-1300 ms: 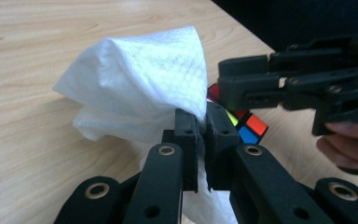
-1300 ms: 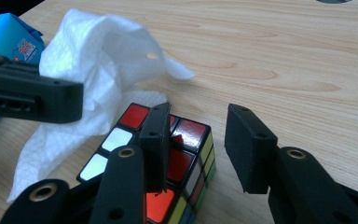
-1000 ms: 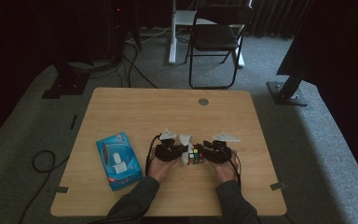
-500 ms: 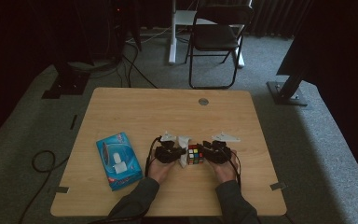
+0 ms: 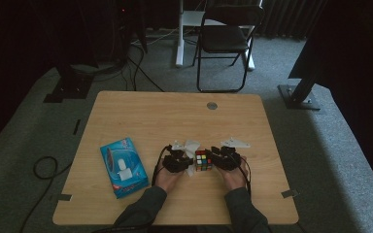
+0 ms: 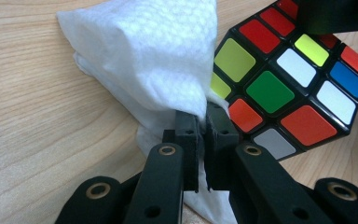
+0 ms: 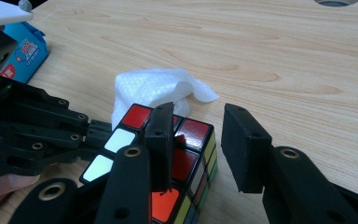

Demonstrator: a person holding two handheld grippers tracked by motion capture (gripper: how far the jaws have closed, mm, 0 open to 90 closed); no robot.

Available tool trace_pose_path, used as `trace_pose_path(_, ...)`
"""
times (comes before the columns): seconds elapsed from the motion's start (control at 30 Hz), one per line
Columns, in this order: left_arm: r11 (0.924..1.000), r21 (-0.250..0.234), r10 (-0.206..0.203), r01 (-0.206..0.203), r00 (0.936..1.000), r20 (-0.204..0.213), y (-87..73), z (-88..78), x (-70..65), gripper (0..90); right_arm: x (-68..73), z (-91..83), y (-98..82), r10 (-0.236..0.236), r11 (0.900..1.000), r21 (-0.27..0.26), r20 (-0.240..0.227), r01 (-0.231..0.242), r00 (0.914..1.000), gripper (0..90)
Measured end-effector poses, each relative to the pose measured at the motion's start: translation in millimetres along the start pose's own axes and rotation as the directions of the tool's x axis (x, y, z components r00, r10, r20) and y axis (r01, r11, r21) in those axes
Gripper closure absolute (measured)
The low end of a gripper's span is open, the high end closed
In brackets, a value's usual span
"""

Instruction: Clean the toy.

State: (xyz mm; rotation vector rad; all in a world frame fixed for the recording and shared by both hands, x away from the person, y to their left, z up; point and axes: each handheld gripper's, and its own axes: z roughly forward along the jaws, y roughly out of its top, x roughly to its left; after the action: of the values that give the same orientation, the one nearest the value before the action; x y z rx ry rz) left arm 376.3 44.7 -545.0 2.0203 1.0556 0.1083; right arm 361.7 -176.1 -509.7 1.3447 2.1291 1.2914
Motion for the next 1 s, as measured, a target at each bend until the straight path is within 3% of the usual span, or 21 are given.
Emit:
trace_pose_path(0.17,0.9992,-0.039,-0.002,0.003,0.9997,0.024,3.3,-11.7,-2.6,85.7,-0.1,0.0,0.0,0.000,1.000,0.000,0.000,0.000,1.0000,64.2)
trace_pose_path(0.43,0.9951,-0.095,0.036,-0.029,0.9968,0.072,6.1,-32.5,-12.9,85.5,0.0,-0.1,-0.2,0.001,1.000,0.000,0.000,-0.001,1.0000,64.3)
trace_pose_path(0.53,0.9964,-0.080,0.035,-0.028,0.9958,0.084,5.3,-30.3,-15.1,85.5,0.2,0.1,-0.2,0.003,1.000,-0.001,0.000,-0.003,1.0000,64.4)
trace_pose_path(0.7,0.9986,-0.050,0.023,-0.019,0.9972,0.072,1.6,-22.3,-11.6,85.4,-0.2,0.3,-0.3,0.008,1.000,-0.002,-0.003,-0.008,1.0000,65.1)
trace_pose_path(0.93,0.9989,0.024,0.041,-0.041,0.9991,0.007,-6.1,-3.8,-10.6,85.4,0.5,0.2,-0.3,0.010,1.000,-0.001,-0.004,-0.010,0.9999,66.0)
trace_pose_path(1.0,0.9988,0.021,0.044,-0.044,0.9990,0.005,-6.5,-3.4,-10.8,85.5,0.4,0.1,-0.3,0.010,1.000,-0.001,-0.003,-0.010,0.9999,66.0)
